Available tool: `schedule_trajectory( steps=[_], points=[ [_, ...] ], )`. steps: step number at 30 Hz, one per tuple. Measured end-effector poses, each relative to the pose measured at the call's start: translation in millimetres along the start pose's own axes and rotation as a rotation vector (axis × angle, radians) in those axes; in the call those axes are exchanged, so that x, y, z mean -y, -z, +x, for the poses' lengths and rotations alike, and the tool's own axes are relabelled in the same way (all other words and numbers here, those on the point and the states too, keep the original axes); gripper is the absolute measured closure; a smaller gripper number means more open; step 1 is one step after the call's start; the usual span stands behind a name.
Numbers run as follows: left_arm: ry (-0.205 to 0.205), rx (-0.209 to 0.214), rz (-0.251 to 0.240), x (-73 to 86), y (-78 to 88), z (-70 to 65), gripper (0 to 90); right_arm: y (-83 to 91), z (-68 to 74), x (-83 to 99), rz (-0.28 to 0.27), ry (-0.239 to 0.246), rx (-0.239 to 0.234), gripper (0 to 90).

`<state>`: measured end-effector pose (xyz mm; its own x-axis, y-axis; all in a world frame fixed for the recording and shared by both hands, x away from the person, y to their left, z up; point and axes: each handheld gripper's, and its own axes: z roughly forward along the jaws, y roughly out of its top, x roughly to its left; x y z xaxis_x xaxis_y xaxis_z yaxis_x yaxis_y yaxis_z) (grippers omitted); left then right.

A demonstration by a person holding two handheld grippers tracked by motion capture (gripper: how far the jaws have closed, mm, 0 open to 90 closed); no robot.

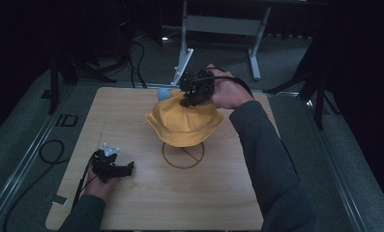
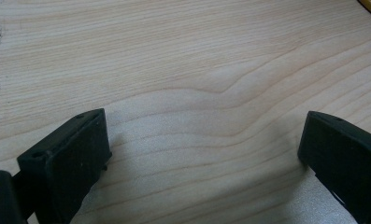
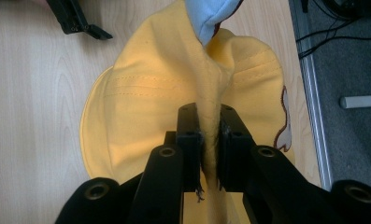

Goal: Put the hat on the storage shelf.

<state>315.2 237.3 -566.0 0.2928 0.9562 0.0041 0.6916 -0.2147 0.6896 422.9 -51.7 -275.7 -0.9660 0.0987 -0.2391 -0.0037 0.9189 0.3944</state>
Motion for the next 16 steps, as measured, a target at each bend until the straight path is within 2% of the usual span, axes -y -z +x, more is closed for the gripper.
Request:
schedule_trajectory(
  steps=[3,4,5,7,8,10,11,14,16],
  points=[
    [0.0,0.0,0.0,0.0,0.0,-0.1,2.2,0.3,0.3,0.3,0.003,-0.001,0.005,78.0],
    [0.0,0.0,0.0,0.0,0.0,-0.1,2.3,0.9,0.8,0.6,0.006,-0.008,0.014,69.9],
    [0.0,0.001,0.0,0.0,0.0,-0.1,2.3,0.9,0.8,0.6,0.006,-0.008,0.014,69.9],
    [0.001,0.0,-0.001,0.1,-0.1,-0.2,2.3,1.8,1.1,1.8,0.002,-0.012,0.025,60.9],
    [0.0,0.0,-0.001,0.1,-0.1,-0.1,2.2,4.2,0.0,3.4,-0.008,-0.037,0.04,52.0],
    [0.0,0.0,-0.001,0.1,-0.1,-0.1,2.2,6.0,-0.5,4.3,-0.011,-0.051,0.05,52.0],
    [0.0,0.0,-0.001,0.1,-0.1,-0.1,2.2,9.9,-1.6,6.2,-0.023,-0.071,0.081,38.8],
    [0.0,0.001,0.0,0.0,0.0,-0.1,2.3,16.3,-2.5,10.1,-0.044,-0.089,0.119,31.5],
    [0.0,0.001,0.0,0.0,0.0,-0.1,2.2,18.2,-2.4,11.7,-0.051,-0.098,0.13,31.5]
  ],
)
